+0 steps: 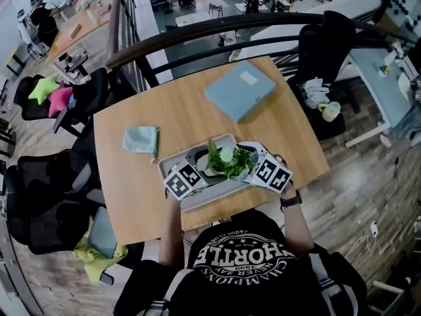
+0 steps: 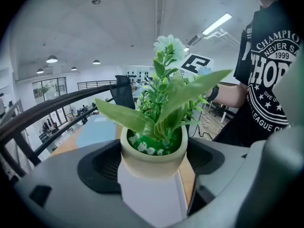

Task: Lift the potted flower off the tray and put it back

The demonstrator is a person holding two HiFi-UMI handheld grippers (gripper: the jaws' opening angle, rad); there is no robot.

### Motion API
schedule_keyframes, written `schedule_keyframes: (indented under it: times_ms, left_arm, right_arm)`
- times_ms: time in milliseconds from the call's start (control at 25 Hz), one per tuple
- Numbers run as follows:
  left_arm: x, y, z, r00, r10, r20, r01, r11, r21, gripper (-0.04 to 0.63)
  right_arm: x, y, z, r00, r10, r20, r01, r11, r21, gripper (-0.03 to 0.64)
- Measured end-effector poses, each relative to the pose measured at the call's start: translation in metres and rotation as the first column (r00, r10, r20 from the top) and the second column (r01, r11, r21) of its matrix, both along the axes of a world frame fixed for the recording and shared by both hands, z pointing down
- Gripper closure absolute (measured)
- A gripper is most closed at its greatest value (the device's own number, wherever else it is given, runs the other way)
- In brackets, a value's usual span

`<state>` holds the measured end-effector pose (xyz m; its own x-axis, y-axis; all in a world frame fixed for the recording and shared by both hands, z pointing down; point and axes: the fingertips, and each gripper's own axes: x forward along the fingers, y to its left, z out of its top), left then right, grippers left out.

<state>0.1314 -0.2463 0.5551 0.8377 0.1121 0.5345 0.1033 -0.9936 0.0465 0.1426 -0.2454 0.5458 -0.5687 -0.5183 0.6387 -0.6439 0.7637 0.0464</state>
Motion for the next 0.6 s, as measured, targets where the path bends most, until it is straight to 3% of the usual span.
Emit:
schedule_keyframes:
  times_ms: [600]
  left_arm:
    - [-0.005,-0.038,0.033,0.999,-0.021,0.040,0.022,0.999,-0.049,0.160]
  right_arm:
    - [-0.006,-0.039,0.035,1.000,-0.027,-0.014,0.025,0.996,-0.082,0.164]
